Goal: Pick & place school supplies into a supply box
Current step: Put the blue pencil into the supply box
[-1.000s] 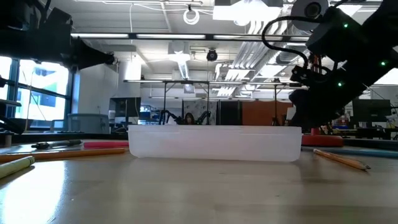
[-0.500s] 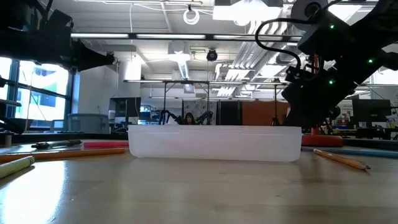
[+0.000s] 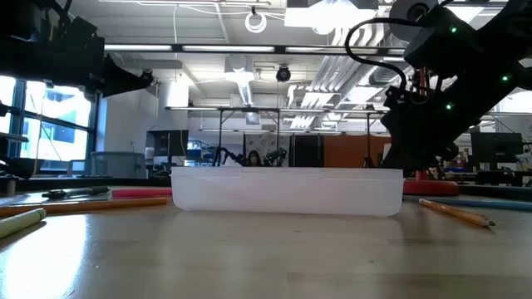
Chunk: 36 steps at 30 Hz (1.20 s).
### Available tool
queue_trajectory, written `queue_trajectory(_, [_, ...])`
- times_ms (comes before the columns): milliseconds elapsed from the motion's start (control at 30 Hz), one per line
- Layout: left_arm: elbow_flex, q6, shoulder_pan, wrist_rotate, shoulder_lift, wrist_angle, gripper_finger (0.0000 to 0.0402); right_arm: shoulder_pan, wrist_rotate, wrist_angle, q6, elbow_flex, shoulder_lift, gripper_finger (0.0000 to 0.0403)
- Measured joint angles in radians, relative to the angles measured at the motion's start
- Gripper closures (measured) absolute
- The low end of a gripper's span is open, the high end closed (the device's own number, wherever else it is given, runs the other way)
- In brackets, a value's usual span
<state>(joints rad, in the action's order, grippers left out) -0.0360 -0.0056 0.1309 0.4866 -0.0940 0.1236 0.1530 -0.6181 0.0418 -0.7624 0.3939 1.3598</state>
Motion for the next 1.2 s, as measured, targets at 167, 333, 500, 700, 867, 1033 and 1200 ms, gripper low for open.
queue_trajectory(167, [0.000, -0.007, 0.000, -0.003, 0.000, -0.014, 0.0357, 0.042, -0.021, -0.017, -0.023, 0.000, 0.000, 0.0276])
queue_trajectory(333, [0.000, -0.029, 0.000, -0.065, 0.000, -0.044, 0.0357, 0.107, -0.034, -0.136, -0.101, 0.000, 0.000, 0.0276])
queue_trajectory(500, [0.000, -0.112, 0.000, -0.123, 0.000, -0.087, 0.0357, 0.178, -0.157, -0.179, -0.127, 0.000, 0.000, 0.0276])
queue_trajectory(700, [0.000, -0.206, 0.000, -0.164, 0.000, -0.125, 0.0357, 0.210, -0.215, -0.171, -0.139, -0.021, 0.000, 0.0276])
queue_trajectory(867, [0.000, -0.236, 0.000, -0.166, 0.000, -0.128, 0.0357, 0.210, -0.186, -0.097, -0.229, -0.113, 0.000, 0.0276])
queue_trajectory(1033, [0.000, -0.236, 0.000, -0.166, 0.000, -0.128, 0.0357, 0.200, -0.196, 0.236, -0.171, -0.260, 0.001, 0.0276])
queue_trajectory(1200, [0.000, -0.239, 0.000, -0.166, 0.000, -0.129, 0.0357, 0.200, -0.189, 0.445, -0.129, -0.366, 0.001, 0.0276])
